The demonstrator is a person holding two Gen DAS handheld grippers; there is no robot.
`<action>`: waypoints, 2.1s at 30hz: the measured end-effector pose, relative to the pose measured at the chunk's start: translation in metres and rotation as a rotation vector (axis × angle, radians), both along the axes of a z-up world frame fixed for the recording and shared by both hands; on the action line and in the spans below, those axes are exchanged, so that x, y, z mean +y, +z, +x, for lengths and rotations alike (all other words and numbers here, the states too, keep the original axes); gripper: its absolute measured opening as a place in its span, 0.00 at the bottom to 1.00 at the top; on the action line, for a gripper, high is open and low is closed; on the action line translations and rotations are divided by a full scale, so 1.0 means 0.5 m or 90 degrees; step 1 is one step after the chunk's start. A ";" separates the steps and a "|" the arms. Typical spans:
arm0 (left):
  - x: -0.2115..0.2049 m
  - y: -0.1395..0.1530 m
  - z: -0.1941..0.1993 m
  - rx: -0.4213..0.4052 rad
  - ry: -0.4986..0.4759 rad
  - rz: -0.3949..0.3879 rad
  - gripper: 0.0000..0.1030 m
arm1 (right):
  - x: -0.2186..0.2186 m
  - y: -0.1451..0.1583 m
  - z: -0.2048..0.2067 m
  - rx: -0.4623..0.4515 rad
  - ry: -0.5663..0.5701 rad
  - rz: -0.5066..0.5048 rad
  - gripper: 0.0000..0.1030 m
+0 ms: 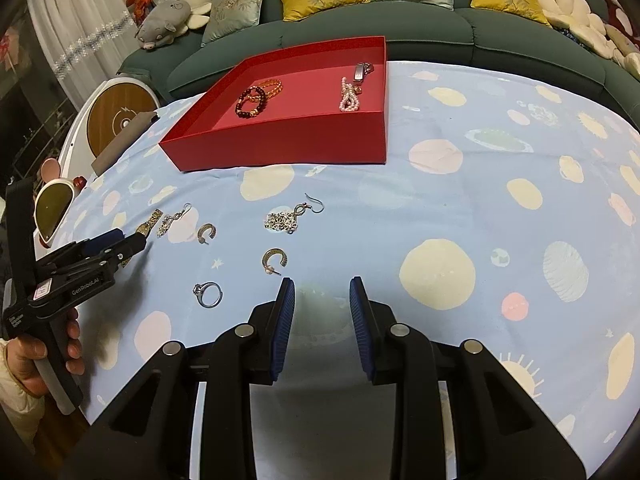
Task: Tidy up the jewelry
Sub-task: 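Close the left tool on the gold watch while the right tool reaches the silver earring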
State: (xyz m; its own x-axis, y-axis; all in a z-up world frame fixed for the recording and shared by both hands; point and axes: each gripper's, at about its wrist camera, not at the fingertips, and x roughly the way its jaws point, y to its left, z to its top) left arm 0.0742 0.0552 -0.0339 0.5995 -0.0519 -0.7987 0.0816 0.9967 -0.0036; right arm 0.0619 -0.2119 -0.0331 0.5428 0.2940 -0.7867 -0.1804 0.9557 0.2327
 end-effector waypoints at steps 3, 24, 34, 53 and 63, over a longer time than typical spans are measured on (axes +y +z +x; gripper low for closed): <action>-0.005 -0.008 0.003 -0.009 0.000 0.013 0.50 | 0.004 0.000 0.002 0.000 0.002 0.000 0.28; 0.004 0.056 -0.012 -0.044 -0.016 -0.057 0.20 | 0.047 -0.009 0.031 -0.002 0.026 -0.008 0.28; 0.016 0.081 -0.014 -0.051 -0.010 -0.082 0.20 | 0.079 -0.013 0.087 -0.014 0.019 -0.020 0.31; 0.041 0.085 -0.013 -0.046 0.006 -0.096 0.20 | 0.119 -0.034 0.109 -0.036 0.018 -0.093 0.16; 0.043 0.103 -0.008 -0.058 0.008 -0.105 0.20 | 0.113 -0.011 0.095 -0.055 0.019 -0.085 0.14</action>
State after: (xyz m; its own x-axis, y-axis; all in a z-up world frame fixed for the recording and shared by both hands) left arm 0.0700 0.0769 0.0175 0.6705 -0.1701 -0.7222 0.0764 0.9840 -0.1608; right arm 0.1094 -0.1555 -0.0386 0.6024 0.2069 -0.7709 -0.2231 0.9710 0.0862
